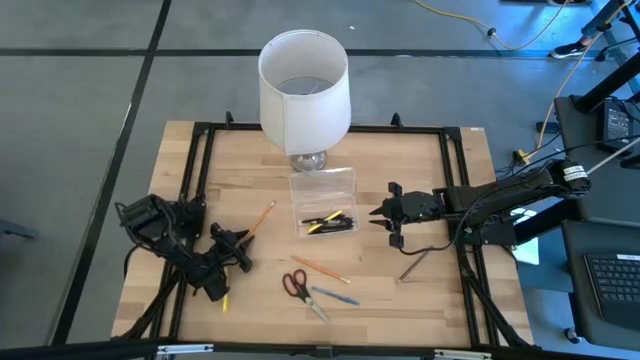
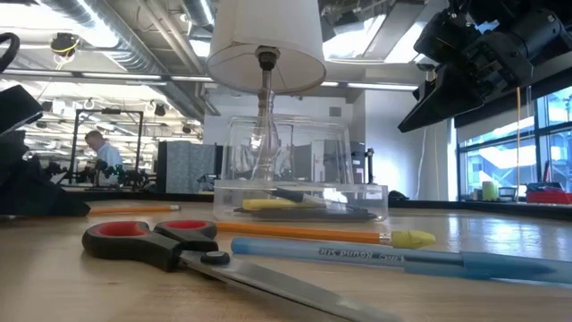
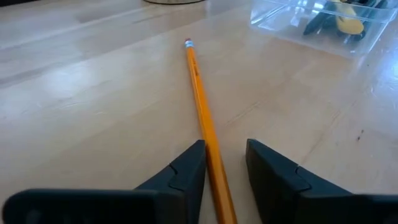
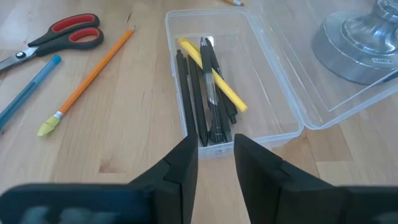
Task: Pick & place school supplies into a supply box
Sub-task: Put the orange pencil into the transparent supply box
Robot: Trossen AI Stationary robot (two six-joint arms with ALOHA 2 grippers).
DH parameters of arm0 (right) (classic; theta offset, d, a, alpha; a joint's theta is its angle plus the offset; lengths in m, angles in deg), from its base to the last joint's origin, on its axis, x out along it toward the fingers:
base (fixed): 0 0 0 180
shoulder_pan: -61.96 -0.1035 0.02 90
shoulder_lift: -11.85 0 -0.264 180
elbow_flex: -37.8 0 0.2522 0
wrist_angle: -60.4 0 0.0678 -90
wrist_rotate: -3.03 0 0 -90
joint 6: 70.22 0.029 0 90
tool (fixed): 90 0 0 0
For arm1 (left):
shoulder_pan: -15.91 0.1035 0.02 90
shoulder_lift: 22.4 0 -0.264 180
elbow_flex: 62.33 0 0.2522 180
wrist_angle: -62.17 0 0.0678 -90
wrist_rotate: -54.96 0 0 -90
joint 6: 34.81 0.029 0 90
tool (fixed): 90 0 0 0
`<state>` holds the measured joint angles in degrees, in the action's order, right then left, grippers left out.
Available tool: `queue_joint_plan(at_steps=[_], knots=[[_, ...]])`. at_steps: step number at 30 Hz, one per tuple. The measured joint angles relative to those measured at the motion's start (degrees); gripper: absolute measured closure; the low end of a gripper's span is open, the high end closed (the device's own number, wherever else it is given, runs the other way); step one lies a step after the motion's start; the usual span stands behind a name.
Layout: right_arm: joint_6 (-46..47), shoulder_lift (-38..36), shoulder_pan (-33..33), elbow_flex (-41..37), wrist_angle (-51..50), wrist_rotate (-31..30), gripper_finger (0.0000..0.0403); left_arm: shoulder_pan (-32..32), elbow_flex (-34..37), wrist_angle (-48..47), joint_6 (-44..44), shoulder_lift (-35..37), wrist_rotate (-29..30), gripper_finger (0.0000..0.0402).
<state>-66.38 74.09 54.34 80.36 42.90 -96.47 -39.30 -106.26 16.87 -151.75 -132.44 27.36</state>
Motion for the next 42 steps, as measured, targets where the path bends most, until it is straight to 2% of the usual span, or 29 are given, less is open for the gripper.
queue_joint_plan(at_steps=[15,23,30,42], knots=[[0.02,0.00,0.00,0.01,0.02,0.00,0.0295,0.58,0.00,-0.24,1.48,-0.04,0.05,0.0391],[-0.02,0.00,0.00,0.02,0.02,-0.02,0.0295,0.58,0.00,-1.85,0.83,1.63,-0.40,0.0384],[-1.31,0.00,0.00,0.02,0.04,-0.02,0.0295,0.59,0.09,-6.32,-0.81,6.81,-5.40,0.0391],[-1.31,0.02,-0.02,0.01,0.06,0.00,0.0295,0.62,0.10,-8.75,-0.82,10.12,-5.22,0.0389]])
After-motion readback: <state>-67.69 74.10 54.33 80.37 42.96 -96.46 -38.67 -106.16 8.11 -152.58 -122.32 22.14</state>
